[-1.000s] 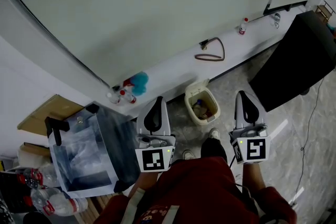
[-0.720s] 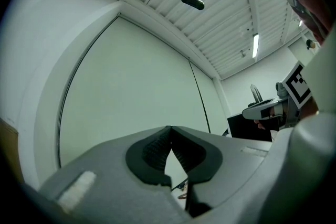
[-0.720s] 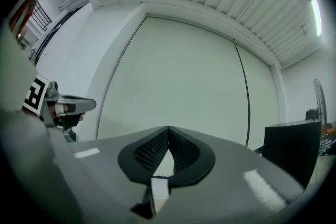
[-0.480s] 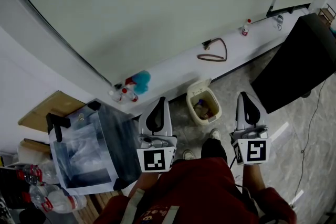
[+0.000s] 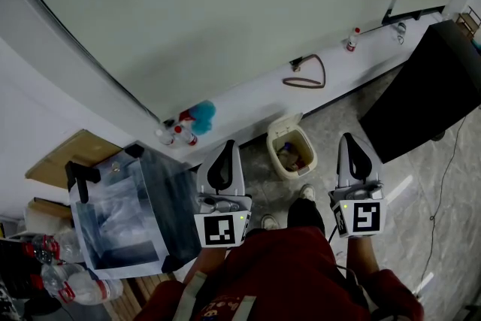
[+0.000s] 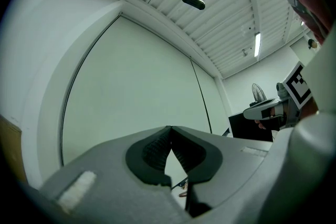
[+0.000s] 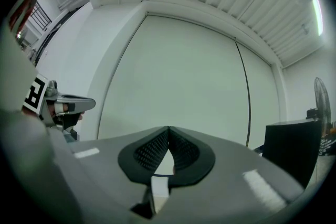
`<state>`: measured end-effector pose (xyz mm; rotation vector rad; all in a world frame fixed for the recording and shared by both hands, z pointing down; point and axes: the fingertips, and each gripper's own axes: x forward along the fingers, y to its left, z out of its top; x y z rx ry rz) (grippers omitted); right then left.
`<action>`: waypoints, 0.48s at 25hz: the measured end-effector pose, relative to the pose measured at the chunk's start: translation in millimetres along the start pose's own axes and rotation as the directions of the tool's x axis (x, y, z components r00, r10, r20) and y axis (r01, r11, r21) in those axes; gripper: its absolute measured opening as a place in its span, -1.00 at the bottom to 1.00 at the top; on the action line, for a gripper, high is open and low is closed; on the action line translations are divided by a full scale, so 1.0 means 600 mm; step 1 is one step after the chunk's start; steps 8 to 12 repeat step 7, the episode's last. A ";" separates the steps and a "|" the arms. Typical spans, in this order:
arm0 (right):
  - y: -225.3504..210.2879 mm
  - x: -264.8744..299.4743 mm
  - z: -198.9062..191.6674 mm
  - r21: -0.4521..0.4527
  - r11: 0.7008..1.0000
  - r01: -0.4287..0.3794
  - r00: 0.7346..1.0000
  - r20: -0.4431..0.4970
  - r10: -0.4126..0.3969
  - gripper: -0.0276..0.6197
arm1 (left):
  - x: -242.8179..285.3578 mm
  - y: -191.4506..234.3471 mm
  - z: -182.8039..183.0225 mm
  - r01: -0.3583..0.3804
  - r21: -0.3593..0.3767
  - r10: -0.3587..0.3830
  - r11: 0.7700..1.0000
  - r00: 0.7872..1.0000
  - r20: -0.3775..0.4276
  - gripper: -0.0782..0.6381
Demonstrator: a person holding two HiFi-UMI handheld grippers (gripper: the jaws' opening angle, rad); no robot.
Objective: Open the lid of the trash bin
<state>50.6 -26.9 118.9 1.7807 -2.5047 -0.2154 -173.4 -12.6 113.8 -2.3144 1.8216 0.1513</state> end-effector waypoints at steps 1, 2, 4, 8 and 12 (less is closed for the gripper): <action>0.001 0.001 0.001 0.002 1.000 -0.001 1.000 0.007 0.001 -0.91 | 0.000 0.000 -0.001 0.000 -0.002 0.000 1.000 1.000 -0.002 -0.77; 0.001 0.002 0.000 0.003 1.000 -0.002 1.000 0.009 0.002 -0.91 | 0.000 0.000 -0.003 0.000 -0.003 0.000 1.000 1.000 -0.003 -0.77; 0.003 0.004 0.002 0.004 1.000 -0.006 1.000 0.017 0.006 -0.91 | 0.002 -0.001 -0.004 0.001 -0.003 -0.001 1.000 1.000 -0.003 -0.77; 0.005 0.006 -0.006 -0.019 1.000 -0.012 1.000 -0.012 0.012 -0.91 | 0.004 0.001 -0.006 0.002 -0.004 -0.002 1.000 1.000 -0.004 -0.77; 0.005 0.006 -0.006 -0.019 1.000 -0.012 1.000 -0.012 0.012 -0.91 | 0.004 0.001 -0.006 0.002 -0.004 -0.002 1.000 1.000 -0.004 -0.77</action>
